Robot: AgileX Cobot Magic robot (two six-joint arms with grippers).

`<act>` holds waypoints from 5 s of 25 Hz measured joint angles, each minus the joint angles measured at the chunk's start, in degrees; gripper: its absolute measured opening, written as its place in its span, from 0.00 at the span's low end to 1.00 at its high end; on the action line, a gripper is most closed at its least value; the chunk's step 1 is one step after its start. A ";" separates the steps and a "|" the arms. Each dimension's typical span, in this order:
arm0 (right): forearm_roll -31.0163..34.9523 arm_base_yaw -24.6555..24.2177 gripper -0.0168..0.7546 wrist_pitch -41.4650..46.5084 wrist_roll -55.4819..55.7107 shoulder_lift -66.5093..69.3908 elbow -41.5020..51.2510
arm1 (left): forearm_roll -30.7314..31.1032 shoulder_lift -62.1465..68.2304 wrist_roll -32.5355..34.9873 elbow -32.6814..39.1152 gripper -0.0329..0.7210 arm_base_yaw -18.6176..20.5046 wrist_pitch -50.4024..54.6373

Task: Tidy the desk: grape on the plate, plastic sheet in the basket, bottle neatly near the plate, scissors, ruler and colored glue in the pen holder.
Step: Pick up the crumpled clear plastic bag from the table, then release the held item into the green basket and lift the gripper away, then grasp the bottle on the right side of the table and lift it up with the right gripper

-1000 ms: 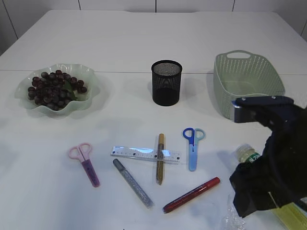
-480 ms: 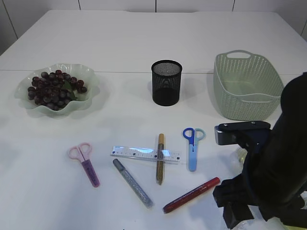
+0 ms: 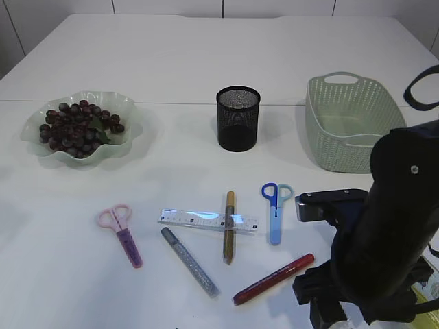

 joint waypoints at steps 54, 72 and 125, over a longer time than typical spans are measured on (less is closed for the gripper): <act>-4.57 -16.33 0.04 1.53 -6.70 -9.36 -23.08 | -0.50 0.00 0.00 0.00 0.52 0.00 -1.26; -10.38 -25.44 0.22 -3.87 -2.10 16.62 -48.09 | -0.63 0.00 0.00 0.00 0.52 0.00 0.79; -6.59 -17.15 0.66 22.10 -31.13 -7.04 -14.52 | -2.59 0.23 0.00 2.03 0.52 0.00 -5.61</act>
